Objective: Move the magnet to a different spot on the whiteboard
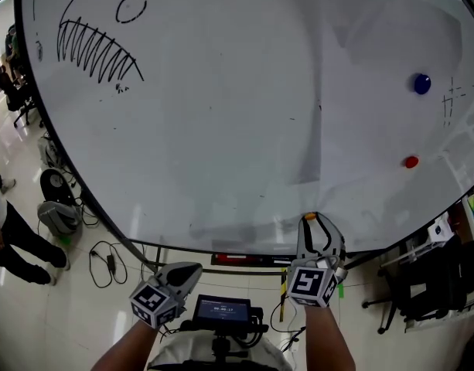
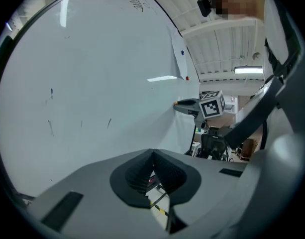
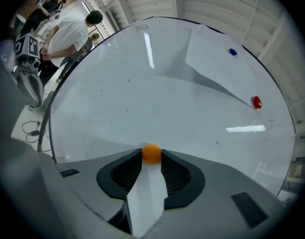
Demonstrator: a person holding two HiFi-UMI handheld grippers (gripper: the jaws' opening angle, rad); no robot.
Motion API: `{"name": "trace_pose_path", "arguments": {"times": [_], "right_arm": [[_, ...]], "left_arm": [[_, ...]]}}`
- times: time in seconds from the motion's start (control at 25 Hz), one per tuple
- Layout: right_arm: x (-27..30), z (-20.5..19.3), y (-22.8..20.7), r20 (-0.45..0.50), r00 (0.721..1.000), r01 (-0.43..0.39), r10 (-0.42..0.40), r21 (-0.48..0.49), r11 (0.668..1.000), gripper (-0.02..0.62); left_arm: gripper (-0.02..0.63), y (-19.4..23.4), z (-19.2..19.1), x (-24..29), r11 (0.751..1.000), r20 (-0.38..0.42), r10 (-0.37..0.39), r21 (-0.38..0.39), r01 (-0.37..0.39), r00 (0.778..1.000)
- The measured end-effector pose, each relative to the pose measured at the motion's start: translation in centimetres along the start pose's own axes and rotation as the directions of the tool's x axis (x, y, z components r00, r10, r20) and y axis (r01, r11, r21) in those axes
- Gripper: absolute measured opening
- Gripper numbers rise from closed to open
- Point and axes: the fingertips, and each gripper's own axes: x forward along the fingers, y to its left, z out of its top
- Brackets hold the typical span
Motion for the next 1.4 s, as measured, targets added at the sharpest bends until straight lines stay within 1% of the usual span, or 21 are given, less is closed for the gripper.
{"name": "trace_pose_path", "arguments": {"times": [0.2, 0.36, 0.6, 0.8, 0.96, 1.24, 1.32, 1.4], "right_arm": [[0.1, 0.1, -0.1, -0.01, 0.999, 0.035, -0.035, 0.007, 0.999, 0.149], [0.0, 0.0, -0.6, -0.019, 0.998, 0.055, -0.055, 0.018, 0.998, 0.187], [-1.1, 0.4, -0.3, -0.03, 0.997, 0.074, -0.074, 0.023, 0.997, 0.192], [-2.7, 1.0, 0.7, -0.035, 0.998, 0.058, -0.057, 0.037, 0.998, 0.192], [-4.2, 1.2, 1.7, -0.04, 0.999, 0.034, -0.032, 0.063, 0.997, 0.189], [-7.3, 0.6, 3.2, -0.071, 0.997, 0.035, -0.031, 0.06, 0.998, 0.118], [-8.2, 0.3, 3.3, -0.079, 0.996, 0.037, -0.032, 0.07, 0.997, 0.08], [-9.3, -0.3, 3.7, -0.114, 0.993, 0.027, -0.018, 0.085, 0.996, 0.051]], "left_arm": [[0.035, 0.8, 0.1, -0.6, 1.0, -0.008, -0.009, 0.004, 0.009, 1.0], [0.035, 1.0, 0.1, -1.0, 1.0, -0.013, -0.023, 0.008, 0.023, 1.0], [0.035, 1.6, -0.5, -2.5, 1.0, -0.02, -0.031, 0.002, 0.031, 0.999], [0.035, 1.1, -1.7, -3.8, 0.998, -0.045, -0.063, -0.02, 0.063, 0.997], [0.035, 1.0, -1.6, -4.3, 0.997, -0.04, -0.075, -0.004, 0.075, 0.996], [0.035, 0.2, -3.9, -4.9, 0.993, -0.076, -0.12, -0.029, 0.118, 0.99], [0.035, -0.2, -4.4, -4.6, 0.99, -0.081, -0.139, -0.036, 0.137, 0.987], [0.035, -1.0, -4.9, -4.3, 0.985, -0.093, -0.171, -0.042, 0.167, 0.981]]}}
